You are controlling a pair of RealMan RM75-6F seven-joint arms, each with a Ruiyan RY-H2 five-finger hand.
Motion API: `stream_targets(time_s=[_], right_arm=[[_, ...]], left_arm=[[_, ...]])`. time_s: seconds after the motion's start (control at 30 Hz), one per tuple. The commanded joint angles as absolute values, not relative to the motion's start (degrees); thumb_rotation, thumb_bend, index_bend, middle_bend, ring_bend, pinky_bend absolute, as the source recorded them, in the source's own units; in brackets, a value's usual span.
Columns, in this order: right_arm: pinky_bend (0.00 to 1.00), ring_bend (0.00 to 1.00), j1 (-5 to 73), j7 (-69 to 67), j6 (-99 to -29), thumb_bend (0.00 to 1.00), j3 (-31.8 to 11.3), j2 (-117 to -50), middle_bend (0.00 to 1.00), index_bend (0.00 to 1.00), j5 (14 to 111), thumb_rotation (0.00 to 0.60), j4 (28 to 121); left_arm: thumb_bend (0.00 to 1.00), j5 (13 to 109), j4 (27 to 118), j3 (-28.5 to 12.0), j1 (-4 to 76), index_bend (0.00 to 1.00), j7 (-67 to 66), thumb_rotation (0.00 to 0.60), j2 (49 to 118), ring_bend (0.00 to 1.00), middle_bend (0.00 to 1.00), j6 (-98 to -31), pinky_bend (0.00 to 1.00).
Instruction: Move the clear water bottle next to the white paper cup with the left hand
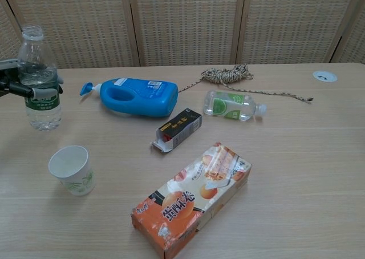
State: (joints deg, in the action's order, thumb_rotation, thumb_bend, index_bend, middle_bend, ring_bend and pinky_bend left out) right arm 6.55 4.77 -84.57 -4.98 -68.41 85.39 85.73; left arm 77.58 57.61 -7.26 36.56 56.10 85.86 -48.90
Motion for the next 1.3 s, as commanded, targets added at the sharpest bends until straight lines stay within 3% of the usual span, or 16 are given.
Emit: stream_targets(time_s=[0.03,0.17,0.33,0.63,0.77,0.9,1.03,1.3], right_arm=[[0.00,0.00,6.57,4.74,-84.47,0.00,-4.99,-68.41,0.00,0.00,85.29,0.600,85.70],[0.00,0.00,6.60,4.51,-84.34,0.00,-5.10,-68.36,0.00,0.00,85.04,0.600,85.59],[0.00,0.00,6.66,4.31,-84.09,0.00,-5.11,-68.38,0.00,0.00,84.86,0.600,85.39],[0.00,0.00,6.70,4.04,-83.95,0.00,-5.09,-68.30,0.00,0.00,84.81,0.600,85.29],[0.00,0.00,6.77,3.98,-83.69,0.00,-5.11,-68.28,0.00,0.00,84.60,0.600,85.24],[0.00,0.00,6.81,4.16,-83.61,0.00,-5.06,-68.37,0.00,0.00,84.62,0.600,85.20],[0.00,0.00,6.81,4.24,-83.61,0.00,-5.06,-68.40,0.00,0.00,84.58,0.600,85.23],[0.00,0.00,6.67,4.19,-83.96,0.00,-5.04,-68.30,0.00,0.00,84.72,0.600,85.36]], left_arm=[[0.55,76.55,55.47,-8.71,36.77,0.56,59.96,0.600,88.88,0.35,0.47,-48.15,0.38],[0.55,76.75,52.05,-9.40,36.80,0.56,61.87,0.600,92.91,0.35,0.47,-49.32,0.38],[0.43,77.44,49.70,-9.14,36.88,0.56,63.28,0.600,95.25,0.35,0.45,-49.20,0.36],[0.31,78.99,46.18,-8.35,37.08,0.53,67.71,0.600,97.88,0.34,0.43,-48.02,0.32],[0.31,79.88,44.53,-7.70,37.00,0.52,69.67,0.600,98.45,0.33,0.41,-47.81,0.29],[0.27,80.62,42.75,-7.14,36.83,0.44,71.14,0.600,99.26,0.27,0.35,-48.00,0.27],[0.16,81.64,41.26,-6.40,36.71,0.28,72.07,0.600,99.90,0.14,0.24,-48.59,0.23],[0.10,83.23,39.45,-5.40,36.04,0.02,74.30,0.600,100.58,0.01,0.07,-51.05,0.15]])
